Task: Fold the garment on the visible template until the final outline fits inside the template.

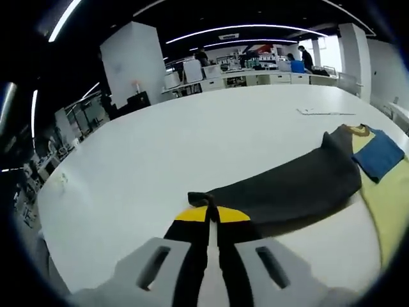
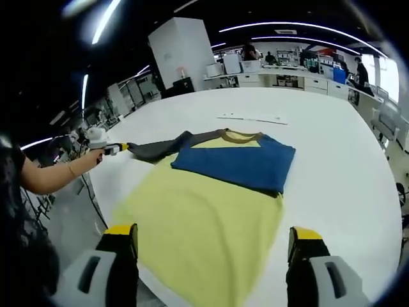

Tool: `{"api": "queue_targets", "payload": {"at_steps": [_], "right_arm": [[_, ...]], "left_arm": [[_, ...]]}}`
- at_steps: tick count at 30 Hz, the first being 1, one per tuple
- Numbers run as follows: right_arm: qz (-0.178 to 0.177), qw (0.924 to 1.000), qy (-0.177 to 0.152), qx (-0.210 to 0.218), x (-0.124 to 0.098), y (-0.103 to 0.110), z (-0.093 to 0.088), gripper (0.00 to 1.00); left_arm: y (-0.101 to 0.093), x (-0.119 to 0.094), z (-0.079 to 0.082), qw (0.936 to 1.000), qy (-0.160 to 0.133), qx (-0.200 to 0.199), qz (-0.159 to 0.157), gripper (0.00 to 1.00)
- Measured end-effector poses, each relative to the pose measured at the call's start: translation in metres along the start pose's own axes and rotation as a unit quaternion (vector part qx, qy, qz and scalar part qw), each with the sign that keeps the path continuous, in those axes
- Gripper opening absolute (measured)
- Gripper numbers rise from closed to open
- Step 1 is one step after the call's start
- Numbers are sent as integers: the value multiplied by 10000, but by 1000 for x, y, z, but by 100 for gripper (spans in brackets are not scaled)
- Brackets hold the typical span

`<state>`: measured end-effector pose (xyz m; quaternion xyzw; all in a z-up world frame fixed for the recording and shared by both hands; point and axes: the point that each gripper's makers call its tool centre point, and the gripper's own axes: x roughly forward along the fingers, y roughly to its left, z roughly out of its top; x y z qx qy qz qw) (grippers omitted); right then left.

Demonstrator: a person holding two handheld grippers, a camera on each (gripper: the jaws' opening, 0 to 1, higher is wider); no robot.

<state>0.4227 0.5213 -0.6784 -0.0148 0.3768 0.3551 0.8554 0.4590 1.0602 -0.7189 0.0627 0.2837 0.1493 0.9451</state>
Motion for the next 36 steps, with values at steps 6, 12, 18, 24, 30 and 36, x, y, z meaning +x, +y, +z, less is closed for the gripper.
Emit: {"api": "queue_targets", "payload": {"at_steps": [6, 12, 18, 24, 30, 36], "right_arm": [[6, 10000, 12, -2, -1, 1, -1, 98], [84, 9998, -173, -39, -8, 6, 7, 100], [29, 9997, -248, 43, -11, 3, 9, 100], [12, 9997, -223, 112, -10, 3, 5, 100], [-12, 9998, -165, 124, -9, 3, 1, 100], [-34, 9997, -180, 139, -8, 2, 2, 100]], "left_arm": [[14, 2, -10, 9998, 95, -39, 184, 0], [19, 7, -21, 9994, 225, 111, 238, 1], [22, 13, -28, 9991, 334, 101, 238, 2], [22, 12, -35, 9988, 418, -69, 233, 23], [29, 13, -34, 9970, 325, -672, 228, 29], [25, 13, -43, 9948, 496, -862, 209, 21]]}}
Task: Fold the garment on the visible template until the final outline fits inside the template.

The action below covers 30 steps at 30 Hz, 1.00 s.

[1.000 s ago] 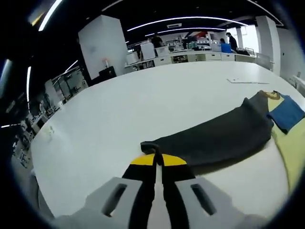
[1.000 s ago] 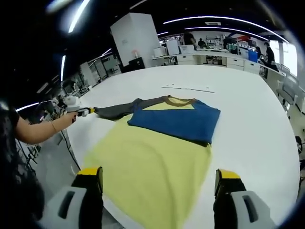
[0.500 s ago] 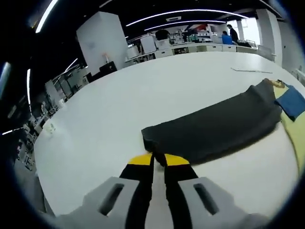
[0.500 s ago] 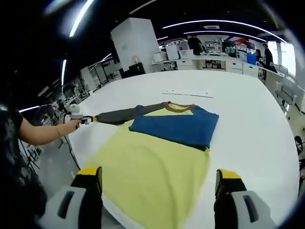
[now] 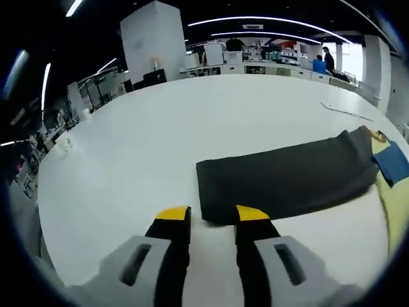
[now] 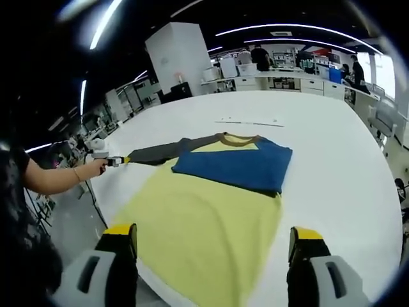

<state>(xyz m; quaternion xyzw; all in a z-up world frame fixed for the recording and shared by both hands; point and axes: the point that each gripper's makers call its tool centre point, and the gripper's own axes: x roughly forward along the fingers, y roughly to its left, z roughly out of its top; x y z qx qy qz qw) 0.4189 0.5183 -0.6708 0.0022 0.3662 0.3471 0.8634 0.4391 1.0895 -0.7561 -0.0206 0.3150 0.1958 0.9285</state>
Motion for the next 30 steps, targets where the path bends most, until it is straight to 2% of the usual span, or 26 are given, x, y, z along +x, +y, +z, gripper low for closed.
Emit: {"api": "queue_targets", "payload": {"at_steps": [3, 5, 6, 7, 12, 17, 30], "right_arm": [[-31, 10000, 7, 13, -1, -1, -1, 99], [-47, 10000, 23, 30, -1, -2, -2, 99], [-55, 10000, 23, 51, -1, -3, -3, 99], [-60, 10000, 17, 71, -1, -3, -4, 99], [-71, 9999, 16, 125, 0, -3, -5, 98], [-50, 10000, 25, 61, -1, -2, -5, 99], [120, 9996, -165, -187, -4, 5, 5, 100]], "left_arm": [[3, 2, 2, 10000, -16, -45, 27, 18], [-4, 4, 1, 9986, -10, -497, -161, 12], [-1, 4, 0, 9974, 15, -707, -109, 12], [0, 4, 0, 9974, 21, -721, -83, 12], [0, 5, 0, 9983, 103, -563, -55, 6], [-8, 3, 5, 9990, 177, -389, -120, 2], [-51, -12, 46, 9976, -185, 111, -653, 1]]}}
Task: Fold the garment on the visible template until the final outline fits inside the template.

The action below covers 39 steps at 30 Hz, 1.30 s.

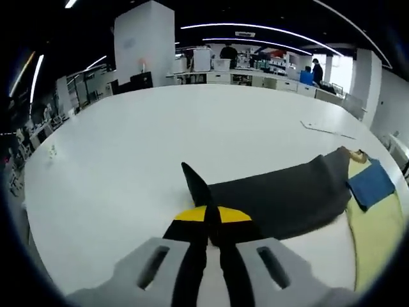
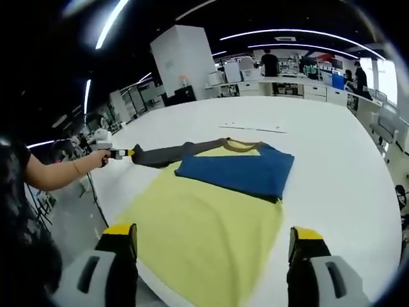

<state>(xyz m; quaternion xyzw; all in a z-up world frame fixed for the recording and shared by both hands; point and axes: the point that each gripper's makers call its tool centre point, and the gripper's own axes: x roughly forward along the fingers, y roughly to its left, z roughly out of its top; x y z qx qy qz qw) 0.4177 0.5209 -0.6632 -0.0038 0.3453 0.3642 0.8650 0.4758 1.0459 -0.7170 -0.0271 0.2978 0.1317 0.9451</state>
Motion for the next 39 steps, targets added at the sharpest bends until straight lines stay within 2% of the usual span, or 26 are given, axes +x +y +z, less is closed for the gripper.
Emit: {"api": "queue_targets", "payload": {"at_steps": [9, 15, 25, 33, 36, 39], "right_arm": [[84, 9999, -41, -41, -1, 4, 1, 100], [84, 9999, -73, -43, -5, 4, 0, 100], [120, 9999, -64, -29, -5, 6, -4, 100], [113, 9999, -93, 4, -7, 5, -7, 100], [117, 9999, -101, 18, -7, 5, -9, 100], [132, 9998, -109, 51, -7, 6, -11, 100]], "left_arm": [[-42, -1, 25, 9983, -136, 360, -437, 1], [-73, -3, 41, 9948, -252, 691, -706, 1], [-122, 0, 64, 9875, -442, 829, -1263, 1], [-154, -2, 72, 9814, -483, 1005, -1564, 1], [-172, -6, 73, 9769, -491, 1189, -1706, 1], [-186, -8, 78, 9746, -539, 1206, -1807, 1]]}}
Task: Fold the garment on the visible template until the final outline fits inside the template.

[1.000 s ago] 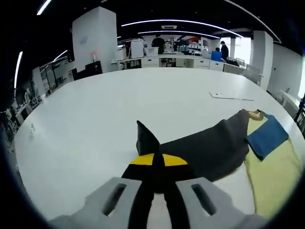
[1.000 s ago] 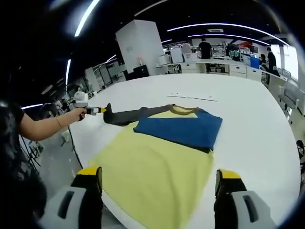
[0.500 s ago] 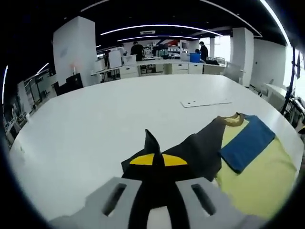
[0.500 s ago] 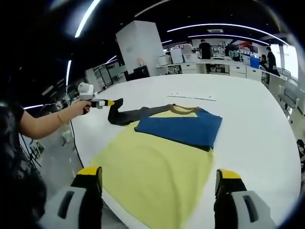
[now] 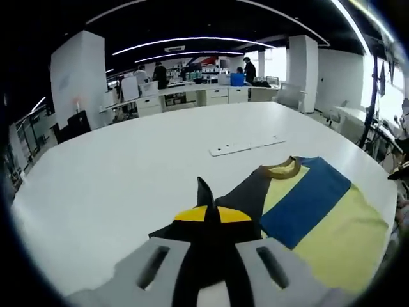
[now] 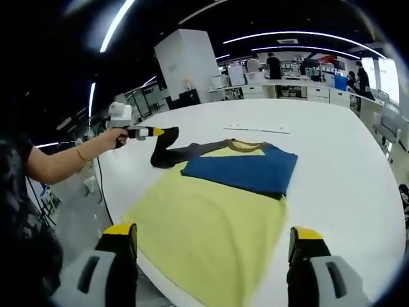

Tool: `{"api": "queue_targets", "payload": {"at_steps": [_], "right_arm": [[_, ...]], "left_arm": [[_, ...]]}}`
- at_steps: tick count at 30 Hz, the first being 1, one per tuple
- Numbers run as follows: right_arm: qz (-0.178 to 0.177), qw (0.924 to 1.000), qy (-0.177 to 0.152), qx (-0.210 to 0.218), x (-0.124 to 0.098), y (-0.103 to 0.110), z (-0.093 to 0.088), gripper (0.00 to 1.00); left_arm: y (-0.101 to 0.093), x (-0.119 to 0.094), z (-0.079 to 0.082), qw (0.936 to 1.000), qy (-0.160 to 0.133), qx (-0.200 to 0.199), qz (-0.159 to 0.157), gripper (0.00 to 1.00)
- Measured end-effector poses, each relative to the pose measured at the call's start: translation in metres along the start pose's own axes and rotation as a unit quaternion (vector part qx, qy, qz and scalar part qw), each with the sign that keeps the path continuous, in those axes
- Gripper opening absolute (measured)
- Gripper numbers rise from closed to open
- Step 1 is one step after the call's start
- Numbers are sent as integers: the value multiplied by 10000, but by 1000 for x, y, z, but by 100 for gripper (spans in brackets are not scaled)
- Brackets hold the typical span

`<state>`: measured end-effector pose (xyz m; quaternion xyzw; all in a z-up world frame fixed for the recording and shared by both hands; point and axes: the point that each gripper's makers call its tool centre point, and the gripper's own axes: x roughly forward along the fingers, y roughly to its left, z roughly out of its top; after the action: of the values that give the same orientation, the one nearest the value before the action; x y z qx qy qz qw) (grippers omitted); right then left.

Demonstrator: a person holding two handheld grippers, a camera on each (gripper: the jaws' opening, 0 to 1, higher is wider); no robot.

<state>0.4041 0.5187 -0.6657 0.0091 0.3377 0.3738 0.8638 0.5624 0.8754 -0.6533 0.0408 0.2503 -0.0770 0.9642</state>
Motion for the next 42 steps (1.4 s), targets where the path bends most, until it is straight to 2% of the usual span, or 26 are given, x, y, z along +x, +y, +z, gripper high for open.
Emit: {"api": "queue_targets", "payload": {"at_steps": [12, 28, 42], "right_arm": [[26, 10000, 0, 62, -1, 1, -6, 100], [121, 9998, 56, 178, 3, 8, -17, 99], [79, 9995, 58, 290, 2, 2, -21, 99]], "left_arm": [[-56, 10, 35, 9982, -365, 121, -460, 1], [-133, 29, 59, 9927, -571, 69, -1059, 0], [-176, 40, 71, 9885, -616, 7, -1381, 0]]}}
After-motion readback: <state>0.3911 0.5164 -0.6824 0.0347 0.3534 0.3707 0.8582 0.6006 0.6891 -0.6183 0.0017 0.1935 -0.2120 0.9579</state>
